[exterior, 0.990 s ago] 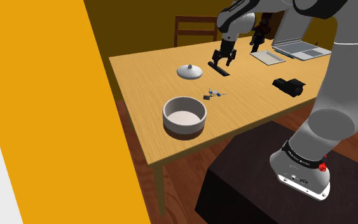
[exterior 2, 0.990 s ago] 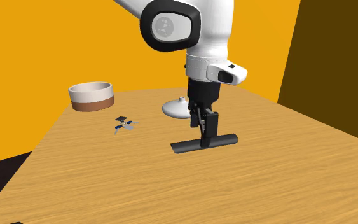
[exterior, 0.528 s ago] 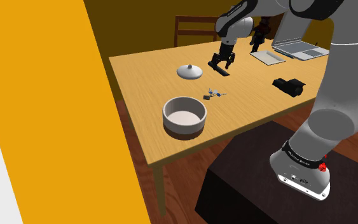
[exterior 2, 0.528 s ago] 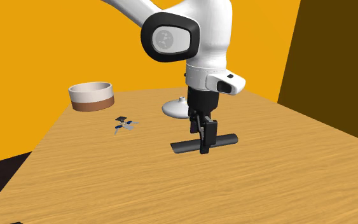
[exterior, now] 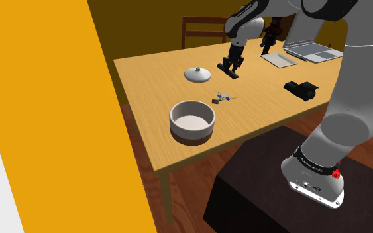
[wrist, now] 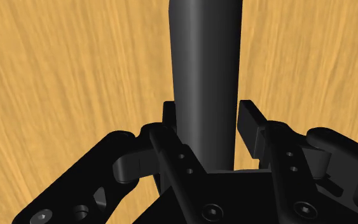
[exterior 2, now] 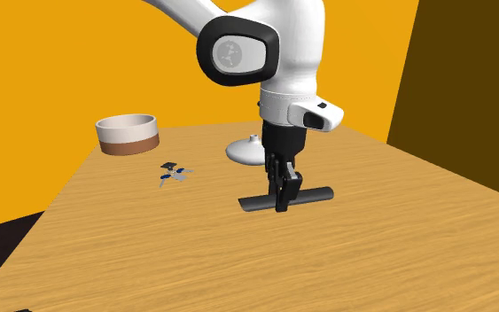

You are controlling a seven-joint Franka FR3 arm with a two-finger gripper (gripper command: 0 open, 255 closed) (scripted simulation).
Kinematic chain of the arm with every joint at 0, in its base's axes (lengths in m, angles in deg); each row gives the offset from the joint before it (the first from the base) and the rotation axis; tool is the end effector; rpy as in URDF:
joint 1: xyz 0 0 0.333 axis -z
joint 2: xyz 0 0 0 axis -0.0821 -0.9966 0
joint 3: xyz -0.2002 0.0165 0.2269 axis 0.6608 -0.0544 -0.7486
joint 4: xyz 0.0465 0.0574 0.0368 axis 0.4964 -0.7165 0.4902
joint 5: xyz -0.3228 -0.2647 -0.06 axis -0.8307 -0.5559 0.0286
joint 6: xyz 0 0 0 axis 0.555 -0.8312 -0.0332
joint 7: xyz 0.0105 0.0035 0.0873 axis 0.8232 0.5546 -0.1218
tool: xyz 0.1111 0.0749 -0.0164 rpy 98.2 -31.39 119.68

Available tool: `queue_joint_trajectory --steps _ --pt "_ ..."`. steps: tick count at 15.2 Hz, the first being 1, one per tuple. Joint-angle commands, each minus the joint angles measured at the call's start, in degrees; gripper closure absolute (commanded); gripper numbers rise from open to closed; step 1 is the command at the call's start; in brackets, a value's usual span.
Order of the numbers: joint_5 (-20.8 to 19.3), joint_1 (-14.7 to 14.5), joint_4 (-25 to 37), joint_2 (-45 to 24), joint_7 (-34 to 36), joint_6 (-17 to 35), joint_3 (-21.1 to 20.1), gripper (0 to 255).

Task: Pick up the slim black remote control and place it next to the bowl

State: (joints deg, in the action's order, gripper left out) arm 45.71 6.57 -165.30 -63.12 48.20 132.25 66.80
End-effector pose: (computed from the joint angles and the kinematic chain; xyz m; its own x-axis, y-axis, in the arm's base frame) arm 0.5646 -0.3094 0.2579 0.8990 -0.4378 -0.0077 -0.4369 -0.8959 -0.0806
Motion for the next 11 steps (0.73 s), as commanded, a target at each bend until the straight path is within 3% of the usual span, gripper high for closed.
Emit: queue_joint_trajectory --steps 1,11 --pt "0.1 -0.1 0.0 -0.2 0.0 0.1 -0.2 255" --pt "-1.3 -0.5 1.3 2.4 1.1 -3.6 0.5 255"
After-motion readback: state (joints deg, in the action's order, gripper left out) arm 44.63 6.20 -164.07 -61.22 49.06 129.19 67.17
